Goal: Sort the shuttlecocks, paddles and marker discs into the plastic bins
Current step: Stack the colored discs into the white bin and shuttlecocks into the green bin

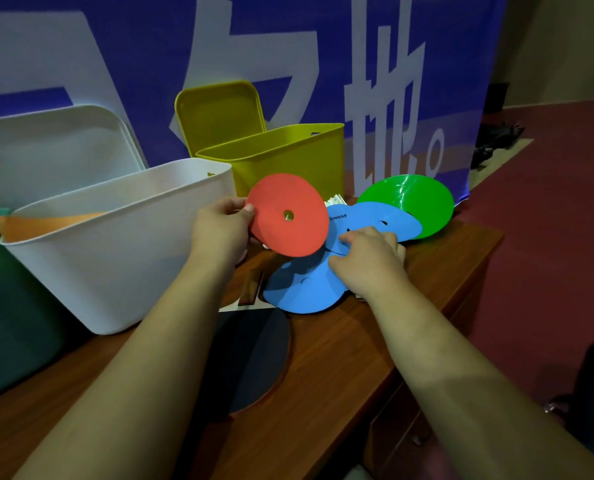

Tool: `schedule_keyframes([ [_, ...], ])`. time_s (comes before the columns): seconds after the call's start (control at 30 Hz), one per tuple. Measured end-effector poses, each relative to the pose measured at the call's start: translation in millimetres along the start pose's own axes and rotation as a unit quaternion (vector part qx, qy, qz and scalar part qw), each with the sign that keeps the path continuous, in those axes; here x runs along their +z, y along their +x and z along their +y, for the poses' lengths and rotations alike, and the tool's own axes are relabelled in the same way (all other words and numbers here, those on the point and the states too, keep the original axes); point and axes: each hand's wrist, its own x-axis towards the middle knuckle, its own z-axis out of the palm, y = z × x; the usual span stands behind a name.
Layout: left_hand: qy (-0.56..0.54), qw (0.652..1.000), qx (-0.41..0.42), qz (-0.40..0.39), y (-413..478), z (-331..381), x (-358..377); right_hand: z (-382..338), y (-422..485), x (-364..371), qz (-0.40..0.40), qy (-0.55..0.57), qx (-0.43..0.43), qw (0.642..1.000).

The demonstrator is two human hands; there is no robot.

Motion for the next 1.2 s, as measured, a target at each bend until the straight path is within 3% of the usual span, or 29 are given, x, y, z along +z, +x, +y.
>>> schedule_keyframes([
  [0.33,0.005,1.000,-0.009,-0.001,1.1,2.2,-4.1,-3.2,0.7,1.6,0.043,-0.012,0.000,0.999],
  [0.43,-0.009,1.000,-0.008,-0.003,1.9,4.6,-8.6,-7.7,-6.6,-0.6,0.031,-0.002,-0.038,0.999],
  [0.57,-0.014,1.000,-0.003,0.000,0.9,6.3,-11.0,-16.8,-20.2,2.7,0.009,-0.072,-0.095,0.993],
  [0.83,0.000,1.000,0.011,0.000,0.9,7.9,-11.6,-26.6,-27.0,7.5,0.030,-0.141,-0.048,0.988],
  [1.03,0.002,1.000,0.025,0.001,-0.5,12.3,-15.3,-23.4,-19.4,4.4,0.065,-0.058,-0.008,0.996],
  [1.2,0.001,0.999,0.052,-0.013,-5.5,28.1,-24.2,-25.4,-24.2,3.7,0.152,0.096,-0.114,0.977],
])
